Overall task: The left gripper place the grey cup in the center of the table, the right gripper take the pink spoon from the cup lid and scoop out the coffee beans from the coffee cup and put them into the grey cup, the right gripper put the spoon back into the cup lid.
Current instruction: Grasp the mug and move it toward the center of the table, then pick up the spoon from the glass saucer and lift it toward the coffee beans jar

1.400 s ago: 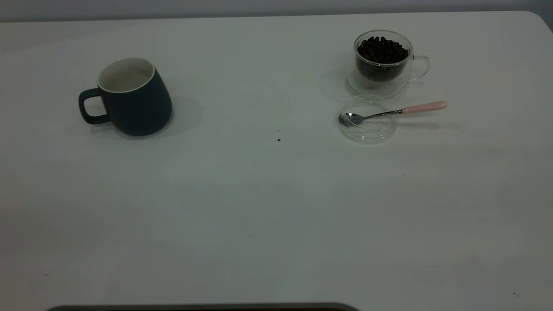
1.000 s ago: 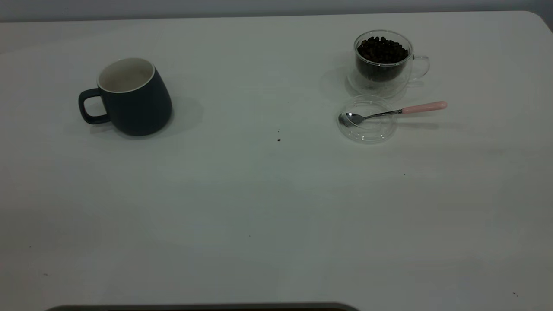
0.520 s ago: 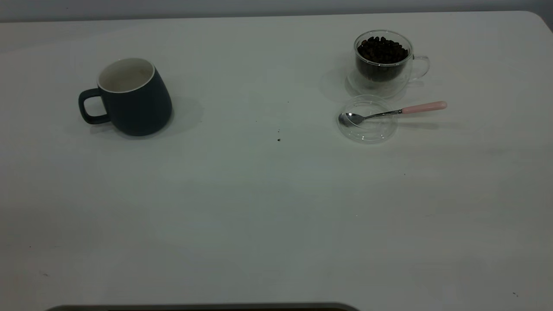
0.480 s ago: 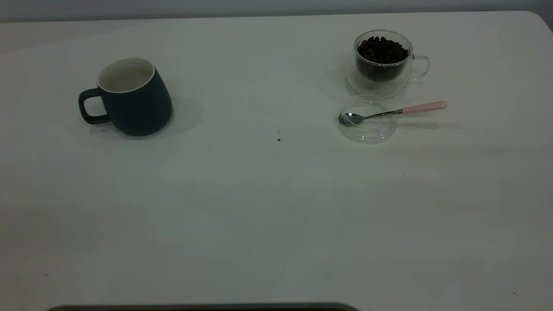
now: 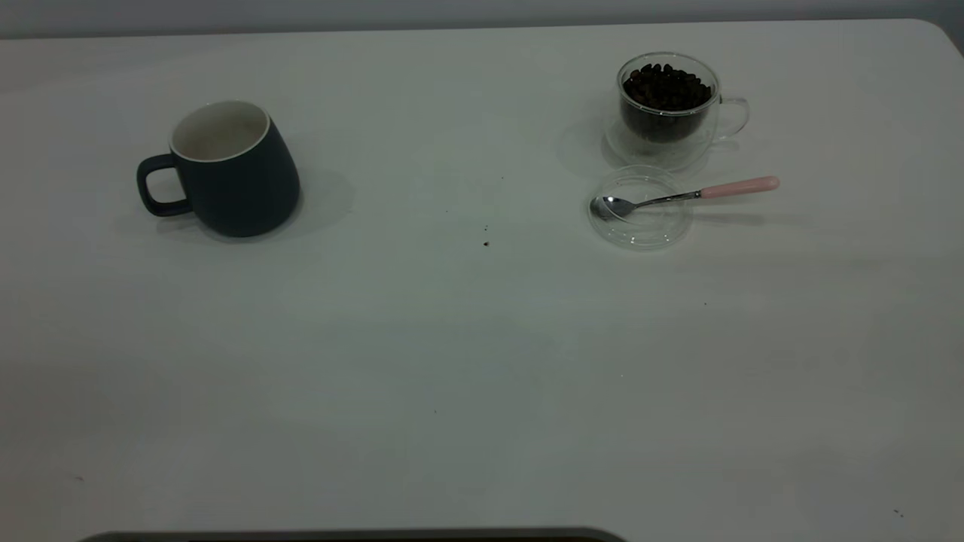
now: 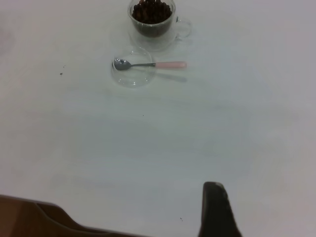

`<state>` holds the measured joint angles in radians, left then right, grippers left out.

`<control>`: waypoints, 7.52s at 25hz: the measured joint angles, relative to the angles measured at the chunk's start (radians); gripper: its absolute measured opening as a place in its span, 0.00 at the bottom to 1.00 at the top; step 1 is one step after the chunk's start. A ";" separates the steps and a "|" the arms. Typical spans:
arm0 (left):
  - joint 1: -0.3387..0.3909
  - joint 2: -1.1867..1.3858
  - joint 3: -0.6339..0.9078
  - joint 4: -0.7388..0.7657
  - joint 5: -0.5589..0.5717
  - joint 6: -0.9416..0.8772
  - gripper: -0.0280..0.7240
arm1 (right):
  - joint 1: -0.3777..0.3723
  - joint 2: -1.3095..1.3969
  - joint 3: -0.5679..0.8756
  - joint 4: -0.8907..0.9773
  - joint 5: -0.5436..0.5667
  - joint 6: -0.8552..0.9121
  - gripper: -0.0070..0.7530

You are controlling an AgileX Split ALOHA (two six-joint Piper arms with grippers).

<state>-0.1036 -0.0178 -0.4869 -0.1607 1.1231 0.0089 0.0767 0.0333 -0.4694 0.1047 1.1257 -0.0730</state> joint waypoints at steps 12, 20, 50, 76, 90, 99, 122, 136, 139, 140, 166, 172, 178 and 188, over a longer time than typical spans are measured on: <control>0.000 0.543 -0.051 0.099 -0.428 -0.089 0.79 | 0.000 0.000 0.000 0.000 0.000 0.000 0.70; 0.000 1.012 -0.224 0.099 -0.534 0.021 0.79 | 0.000 0.000 0.000 0.000 0.000 0.000 0.70; 0.235 2.220 -0.927 0.099 -0.649 1.037 0.79 | 0.000 0.000 0.000 0.000 0.000 0.000 0.70; 0.017 2.384 -0.936 -0.256 -0.794 1.667 0.79 | 0.000 0.000 0.000 0.000 0.000 0.000 0.70; -0.146 2.387 -0.946 -0.431 -0.857 1.669 0.79 | 0.000 0.000 0.000 0.000 0.000 0.000 0.70; -0.145 2.382 -0.967 -0.433 -0.811 1.664 0.79 | 0.000 0.000 0.000 0.000 0.000 0.000 0.70; 0.071 1.609 -0.962 -0.078 0.047 0.594 0.79 | 0.000 0.000 0.000 0.000 0.000 0.000 0.60; 0.071 1.064 -0.464 -0.068 0.047 0.362 0.79 | 0.000 0.000 0.000 0.000 0.000 0.000 0.47; 0.071 0.957 -0.295 -0.064 0.047 0.256 0.79 | 0.000 0.000 0.000 0.000 0.000 0.000 0.44; 0.071 0.919 -0.242 -0.055 0.047 0.222 0.79 | 0.000 0.000 0.000 0.000 0.000 0.000 0.44; 0.071 0.031 0.000 0.173 0.006 -0.053 0.79 | 0.000 0.000 0.000 0.000 0.000 0.000 0.32; 0.071 0.000 0.000 0.174 0.009 -0.052 0.79 | 0.000 0.000 0.000 0.000 0.000 0.000 0.32; 0.071 0.000 0.000 0.174 0.009 -0.052 0.79 | 0.000 0.000 0.000 0.000 0.000 0.000 0.32; 0.071 0.000 0.000 0.174 0.009 -0.052 0.79 | 0.000 0.000 0.000 0.000 0.000 0.000 0.32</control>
<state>-0.0322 -0.0178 -0.4869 0.0129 1.1324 -0.0429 0.0767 0.0333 -0.4694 0.1047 1.1257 -0.0730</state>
